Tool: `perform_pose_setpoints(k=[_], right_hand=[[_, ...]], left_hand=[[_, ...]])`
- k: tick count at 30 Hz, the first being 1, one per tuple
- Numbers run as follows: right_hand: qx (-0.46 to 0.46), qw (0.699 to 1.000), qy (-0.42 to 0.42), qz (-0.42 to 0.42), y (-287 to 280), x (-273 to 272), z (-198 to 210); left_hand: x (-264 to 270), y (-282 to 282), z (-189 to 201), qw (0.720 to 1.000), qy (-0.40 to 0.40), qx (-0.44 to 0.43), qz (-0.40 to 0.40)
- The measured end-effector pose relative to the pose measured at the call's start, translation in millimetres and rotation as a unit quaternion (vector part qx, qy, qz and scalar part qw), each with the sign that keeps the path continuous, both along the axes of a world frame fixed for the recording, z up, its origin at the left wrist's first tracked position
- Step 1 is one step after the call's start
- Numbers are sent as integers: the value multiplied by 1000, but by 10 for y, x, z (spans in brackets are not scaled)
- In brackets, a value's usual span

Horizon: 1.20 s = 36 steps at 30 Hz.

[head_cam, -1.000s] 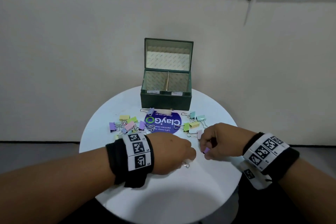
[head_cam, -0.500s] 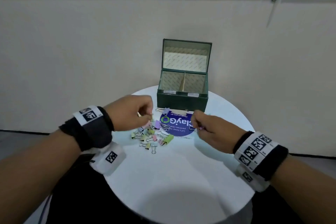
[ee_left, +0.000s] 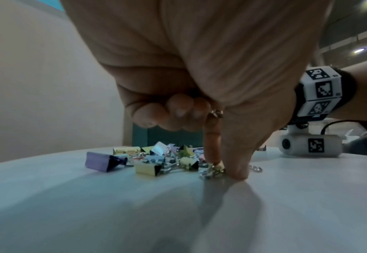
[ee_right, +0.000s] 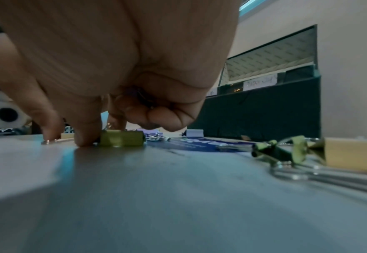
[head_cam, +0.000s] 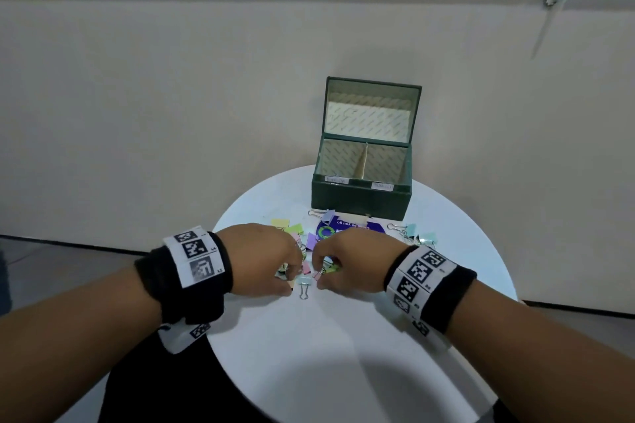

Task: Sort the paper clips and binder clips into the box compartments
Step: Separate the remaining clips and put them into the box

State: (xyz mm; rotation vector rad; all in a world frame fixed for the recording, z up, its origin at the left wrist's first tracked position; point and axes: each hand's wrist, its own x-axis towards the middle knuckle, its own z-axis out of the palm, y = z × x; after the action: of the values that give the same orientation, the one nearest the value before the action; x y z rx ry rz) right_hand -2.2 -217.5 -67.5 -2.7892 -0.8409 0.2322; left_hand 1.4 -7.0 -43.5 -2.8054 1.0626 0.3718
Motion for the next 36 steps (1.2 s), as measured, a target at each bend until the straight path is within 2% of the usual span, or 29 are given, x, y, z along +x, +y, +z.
perform_pose_setpoints(k=[7,12,17,21,24,27,31,34,36], right_hand=[[74,996,-46,-16,-64,3,-34],[173,976,-102,-78,-82,128,81],[247,944,-115,-187,-227,598,405],[271,916,-99,-279,-282,1007,640],[272,919,-74,-277,-244,1143,718],[271,929,-65,-242,-238,1089,705],[260,937,-123,-200,-277,851,529],[194,973,-60,-111,-252,632,371],[113,991,-18,-65,-206,546,272]], left_hand=[[-11,11,-43,995,-53,-71,-35],[370,-59,192,986,-55,-153,29],[997,-382,386,948,-61,-289,122],[1340,-658,398,939,-54,-307,148],[1422,-758,456,930,-42,-330,156],[1412,-705,481,935,-43,-322,144],[1233,-365,428,935,-58,-317,149],[976,-104,335,980,-81,-152,100],[824,28,220,992,-73,-64,75]])
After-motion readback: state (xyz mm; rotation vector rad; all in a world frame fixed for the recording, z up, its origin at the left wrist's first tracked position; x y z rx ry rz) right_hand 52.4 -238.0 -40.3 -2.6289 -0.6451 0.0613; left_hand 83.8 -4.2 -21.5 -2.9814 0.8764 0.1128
